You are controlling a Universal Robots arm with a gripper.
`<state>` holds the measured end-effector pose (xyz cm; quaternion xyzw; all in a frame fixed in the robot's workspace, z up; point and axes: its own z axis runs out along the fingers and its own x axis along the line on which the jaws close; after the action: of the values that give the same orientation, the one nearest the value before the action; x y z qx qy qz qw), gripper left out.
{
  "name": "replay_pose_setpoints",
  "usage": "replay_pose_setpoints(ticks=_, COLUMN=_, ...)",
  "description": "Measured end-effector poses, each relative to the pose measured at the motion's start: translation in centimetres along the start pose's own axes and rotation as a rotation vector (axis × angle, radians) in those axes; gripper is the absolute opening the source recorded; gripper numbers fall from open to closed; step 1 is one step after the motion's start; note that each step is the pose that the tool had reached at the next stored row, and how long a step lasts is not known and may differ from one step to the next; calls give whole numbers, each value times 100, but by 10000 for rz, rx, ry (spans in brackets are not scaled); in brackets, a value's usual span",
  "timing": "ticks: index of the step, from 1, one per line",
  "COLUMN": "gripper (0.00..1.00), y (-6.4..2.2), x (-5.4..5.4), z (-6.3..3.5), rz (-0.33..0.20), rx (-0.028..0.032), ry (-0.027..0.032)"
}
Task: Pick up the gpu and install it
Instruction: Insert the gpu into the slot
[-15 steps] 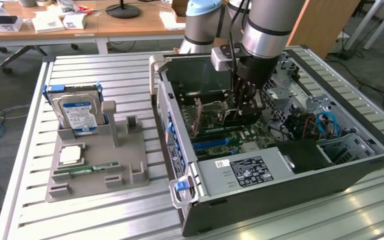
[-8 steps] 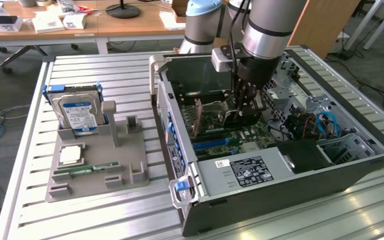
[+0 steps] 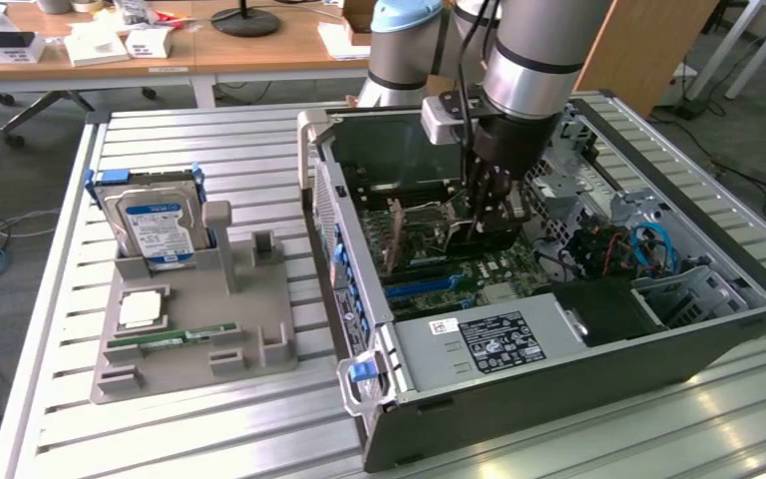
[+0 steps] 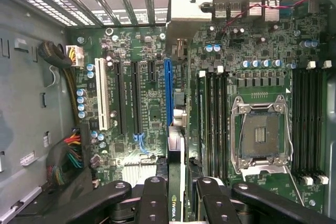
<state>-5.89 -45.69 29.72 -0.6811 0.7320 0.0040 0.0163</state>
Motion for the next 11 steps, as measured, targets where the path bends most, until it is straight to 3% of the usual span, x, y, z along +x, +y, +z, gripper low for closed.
replay_pose_setpoints(ticks=11, gripper=26, y=69, x=5, z=-1, rz=-1, rx=0, ry=-1)
